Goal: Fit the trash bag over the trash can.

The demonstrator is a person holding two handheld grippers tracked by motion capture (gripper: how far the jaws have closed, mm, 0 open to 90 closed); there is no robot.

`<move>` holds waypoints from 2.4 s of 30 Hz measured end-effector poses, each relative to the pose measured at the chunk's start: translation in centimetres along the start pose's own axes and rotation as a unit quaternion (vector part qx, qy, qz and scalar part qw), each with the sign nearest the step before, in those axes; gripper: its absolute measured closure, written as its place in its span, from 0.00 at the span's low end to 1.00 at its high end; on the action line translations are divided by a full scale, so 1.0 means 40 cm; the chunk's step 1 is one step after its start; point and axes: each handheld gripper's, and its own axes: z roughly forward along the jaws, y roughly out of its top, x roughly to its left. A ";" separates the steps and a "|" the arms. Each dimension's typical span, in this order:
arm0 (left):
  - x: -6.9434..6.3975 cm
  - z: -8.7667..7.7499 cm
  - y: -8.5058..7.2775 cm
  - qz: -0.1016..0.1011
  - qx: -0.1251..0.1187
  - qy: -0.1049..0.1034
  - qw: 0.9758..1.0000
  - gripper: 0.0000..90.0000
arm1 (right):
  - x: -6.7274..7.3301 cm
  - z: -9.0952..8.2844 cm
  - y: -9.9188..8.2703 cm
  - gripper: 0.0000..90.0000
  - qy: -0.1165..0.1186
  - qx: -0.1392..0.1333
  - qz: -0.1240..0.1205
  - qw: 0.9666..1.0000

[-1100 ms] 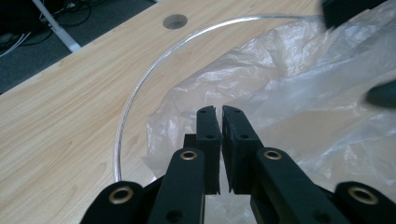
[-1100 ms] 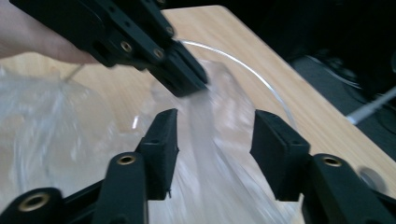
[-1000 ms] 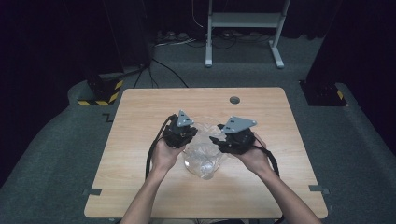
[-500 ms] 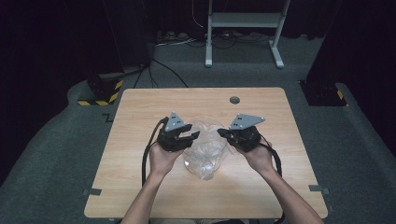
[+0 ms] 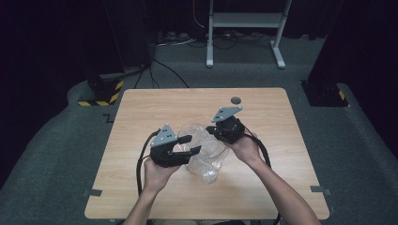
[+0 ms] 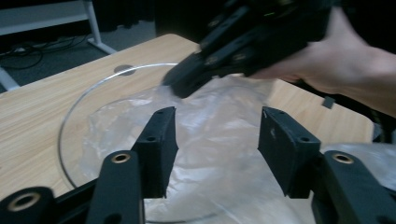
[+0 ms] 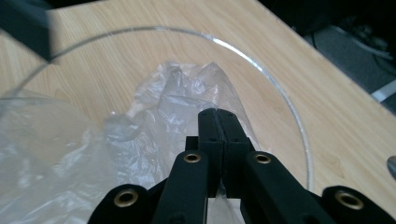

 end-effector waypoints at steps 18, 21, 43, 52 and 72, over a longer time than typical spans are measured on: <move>-0.097 -0.006 -0.045 0.082 0.080 0.039 0.993 0.74 | 0.003 -0.059 -0.010 0.61 -0.005 -0.035 0.020 0.999; -0.096 -0.004 -0.052 0.078 0.085 0.041 0.992 0.84 | -0.002 -0.073 -0.022 0.69 -0.003 -0.031 0.022 0.999; 0.021 -0.043 -0.094 0.012 0.043 0.118 0.992 0.98 | -0.027 -0.018 -0.030 0.76 -0.011 -0.010 0.013 1.000; 0.046 -0.042 -0.089 -0.008 0.028 0.118 0.993 0.98 | 0.006 -0.109 -0.061 0.65 0.003 -0.084 0.027 0.996; 0.151 -0.016 -0.055 -0.050 0.033 0.126 0.990 0.98 | -0.008 -0.062 -0.096 0.86 -0.008 -0.032 0.013 0.999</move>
